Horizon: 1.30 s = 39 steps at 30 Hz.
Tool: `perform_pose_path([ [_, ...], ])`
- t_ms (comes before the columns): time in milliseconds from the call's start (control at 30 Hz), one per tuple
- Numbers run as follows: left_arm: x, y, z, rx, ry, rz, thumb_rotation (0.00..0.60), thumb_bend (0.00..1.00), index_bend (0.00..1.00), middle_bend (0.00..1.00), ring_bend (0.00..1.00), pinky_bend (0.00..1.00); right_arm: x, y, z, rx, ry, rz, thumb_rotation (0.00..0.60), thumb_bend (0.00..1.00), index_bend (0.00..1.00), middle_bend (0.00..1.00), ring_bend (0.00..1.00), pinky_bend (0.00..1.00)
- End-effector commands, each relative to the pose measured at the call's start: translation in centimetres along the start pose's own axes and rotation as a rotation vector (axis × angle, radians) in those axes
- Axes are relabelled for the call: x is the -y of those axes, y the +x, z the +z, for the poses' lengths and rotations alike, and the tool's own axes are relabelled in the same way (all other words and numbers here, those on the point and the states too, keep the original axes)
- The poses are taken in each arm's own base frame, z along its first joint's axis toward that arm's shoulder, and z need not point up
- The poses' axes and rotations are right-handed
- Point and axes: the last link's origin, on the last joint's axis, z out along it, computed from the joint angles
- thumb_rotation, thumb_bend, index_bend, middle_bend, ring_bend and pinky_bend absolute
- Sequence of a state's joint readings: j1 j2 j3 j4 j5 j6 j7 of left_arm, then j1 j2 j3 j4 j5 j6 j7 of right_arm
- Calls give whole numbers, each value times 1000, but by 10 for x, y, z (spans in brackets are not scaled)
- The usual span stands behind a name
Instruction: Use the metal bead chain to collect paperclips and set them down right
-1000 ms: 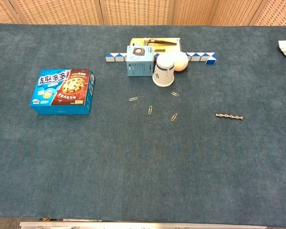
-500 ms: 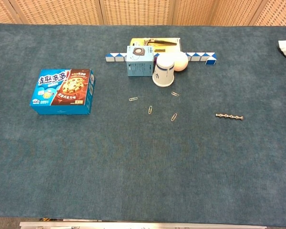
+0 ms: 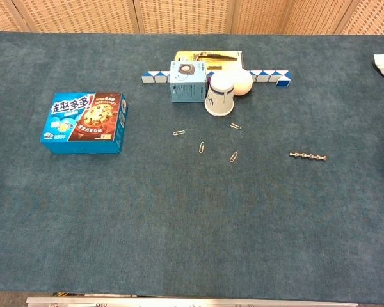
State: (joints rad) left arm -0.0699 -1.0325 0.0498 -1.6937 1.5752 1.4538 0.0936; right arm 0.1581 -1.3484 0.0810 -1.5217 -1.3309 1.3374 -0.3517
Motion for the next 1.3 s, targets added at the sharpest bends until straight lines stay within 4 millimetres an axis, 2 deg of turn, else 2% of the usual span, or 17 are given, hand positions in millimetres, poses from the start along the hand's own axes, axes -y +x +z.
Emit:
perform_pose_path([
  [33, 1, 0, 0, 4, 4, -1, 600, 246, 435, 294, 166, 298, 9, -3, 6, 7, 6, 5, 600, 250, 458, 161, 64, 238],
  [567, 6, 0, -2, 7, 33, 2, 600, 246, 434, 294, 166, 299, 52, -17, 17, 71, 58, -9, 600, 258, 458, 154, 61, 220],
  [1300, 17, 11, -5, 26, 78, 11, 600, 246, 433, 294, 166, 299, 92, -42, 28, 140, 120, -8, 600, 261, 458, 154, 61, 220],
])
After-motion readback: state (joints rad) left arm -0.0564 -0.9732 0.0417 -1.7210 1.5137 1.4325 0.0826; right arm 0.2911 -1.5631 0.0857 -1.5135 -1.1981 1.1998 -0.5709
